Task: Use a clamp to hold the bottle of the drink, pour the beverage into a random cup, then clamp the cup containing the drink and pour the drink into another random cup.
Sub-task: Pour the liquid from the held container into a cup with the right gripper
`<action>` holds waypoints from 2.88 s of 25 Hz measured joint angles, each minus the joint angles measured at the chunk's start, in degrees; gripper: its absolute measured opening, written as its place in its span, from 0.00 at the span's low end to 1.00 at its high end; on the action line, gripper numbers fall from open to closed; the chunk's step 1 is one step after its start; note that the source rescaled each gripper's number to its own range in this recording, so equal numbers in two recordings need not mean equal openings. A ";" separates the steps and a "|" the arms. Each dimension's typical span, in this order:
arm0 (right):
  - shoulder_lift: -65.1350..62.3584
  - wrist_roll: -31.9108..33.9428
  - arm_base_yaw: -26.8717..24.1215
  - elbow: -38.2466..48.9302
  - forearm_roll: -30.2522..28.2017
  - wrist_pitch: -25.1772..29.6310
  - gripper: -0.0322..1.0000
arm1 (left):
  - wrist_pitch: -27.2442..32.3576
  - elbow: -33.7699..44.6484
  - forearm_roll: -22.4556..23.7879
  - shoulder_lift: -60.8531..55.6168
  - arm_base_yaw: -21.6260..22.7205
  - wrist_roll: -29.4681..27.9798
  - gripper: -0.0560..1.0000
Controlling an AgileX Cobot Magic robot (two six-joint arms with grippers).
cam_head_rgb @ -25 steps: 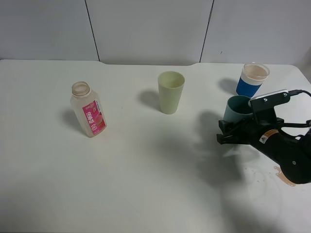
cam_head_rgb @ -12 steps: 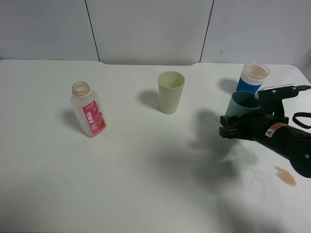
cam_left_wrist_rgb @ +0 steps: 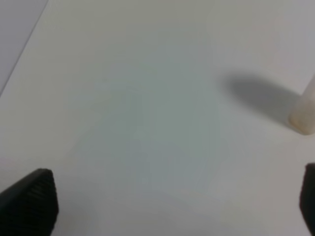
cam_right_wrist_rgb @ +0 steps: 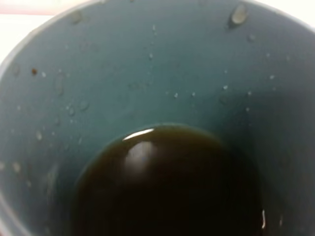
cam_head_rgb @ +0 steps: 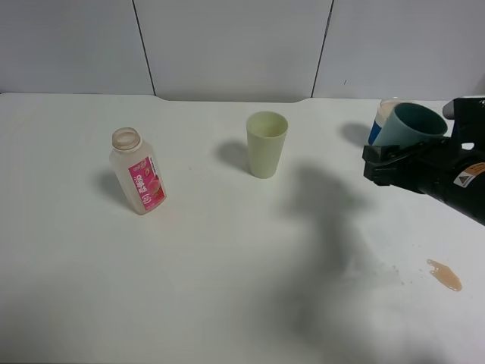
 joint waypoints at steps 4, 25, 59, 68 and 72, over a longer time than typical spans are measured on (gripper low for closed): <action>-3.75 0.29 0.00 -1.12 0.49 6.53 0.05 | 0.00 0.00 0.00 0.00 0.00 0.00 1.00; -7.80 45.16 -5.73 -22.56 -49.87 40.48 0.05 | 0.00 0.00 0.00 0.00 0.00 0.17 1.00; 15.59 104.11 11.55 -38.15 -110.32 55.31 0.05 | 0.00 0.00 0.00 0.00 0.00 0.40 1.00; 17.88 99.14 14.13 -38.88 -110.27 60.27 0.05 | 0.00 0.00 0.00 0.00 0.00 0.40 1.00; 18.96 95.60 15.84 -40.08 -110.23 62.83 0.05 | 0.00 0.00 -0.01 0.00 0.00 0.40 1.00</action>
